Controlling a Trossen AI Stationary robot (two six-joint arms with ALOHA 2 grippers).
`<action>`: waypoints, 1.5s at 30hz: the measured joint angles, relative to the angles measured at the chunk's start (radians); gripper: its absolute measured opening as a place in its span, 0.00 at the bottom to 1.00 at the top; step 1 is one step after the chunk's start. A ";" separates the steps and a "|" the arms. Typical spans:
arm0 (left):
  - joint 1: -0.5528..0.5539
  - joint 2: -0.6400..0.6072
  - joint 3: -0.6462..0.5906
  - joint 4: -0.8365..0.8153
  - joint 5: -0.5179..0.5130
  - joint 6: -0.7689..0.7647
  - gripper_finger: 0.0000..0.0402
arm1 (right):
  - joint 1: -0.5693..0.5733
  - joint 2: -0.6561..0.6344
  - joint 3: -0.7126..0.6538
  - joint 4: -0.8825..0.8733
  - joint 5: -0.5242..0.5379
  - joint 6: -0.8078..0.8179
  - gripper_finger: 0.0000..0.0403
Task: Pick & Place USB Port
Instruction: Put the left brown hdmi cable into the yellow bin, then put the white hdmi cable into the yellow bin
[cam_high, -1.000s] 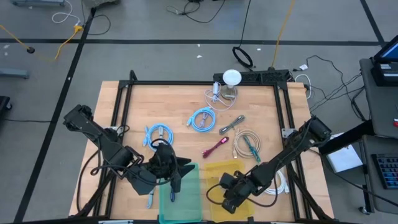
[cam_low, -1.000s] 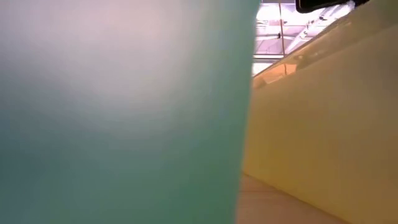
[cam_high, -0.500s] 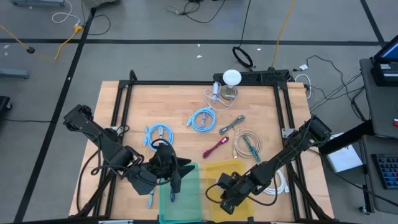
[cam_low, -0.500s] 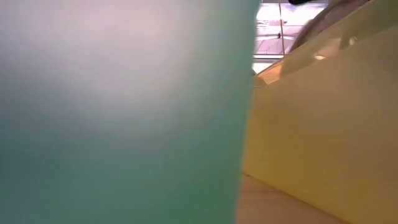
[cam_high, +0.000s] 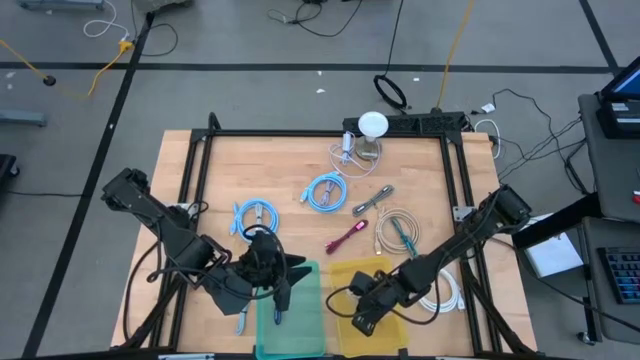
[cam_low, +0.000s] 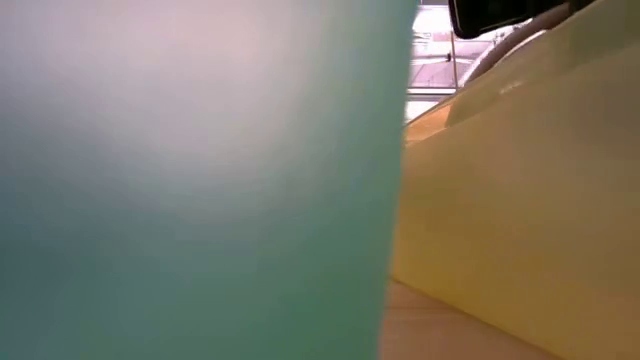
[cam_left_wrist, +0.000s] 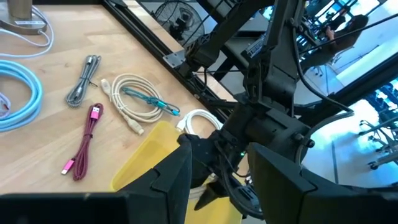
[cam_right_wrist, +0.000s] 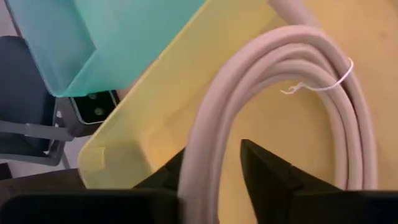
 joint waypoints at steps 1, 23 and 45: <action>0.000 0.000 0.000 -0.007 0.000 0.000 0.40 | -0.003 0.000 0.000 -0.001 0.000 -0.006 0.32; 0.048 0.000 0.000 -0.063 0.070 0.000 0.40 | -0.054 -0.314 0.000 -0.208 0.004 -0.075 0.46; 0.075 0.000 0.000 -0.073 0.132 0.029 0.40 | 0.332 -0.487 -0.208 -0.783 0.114 0.171 0.45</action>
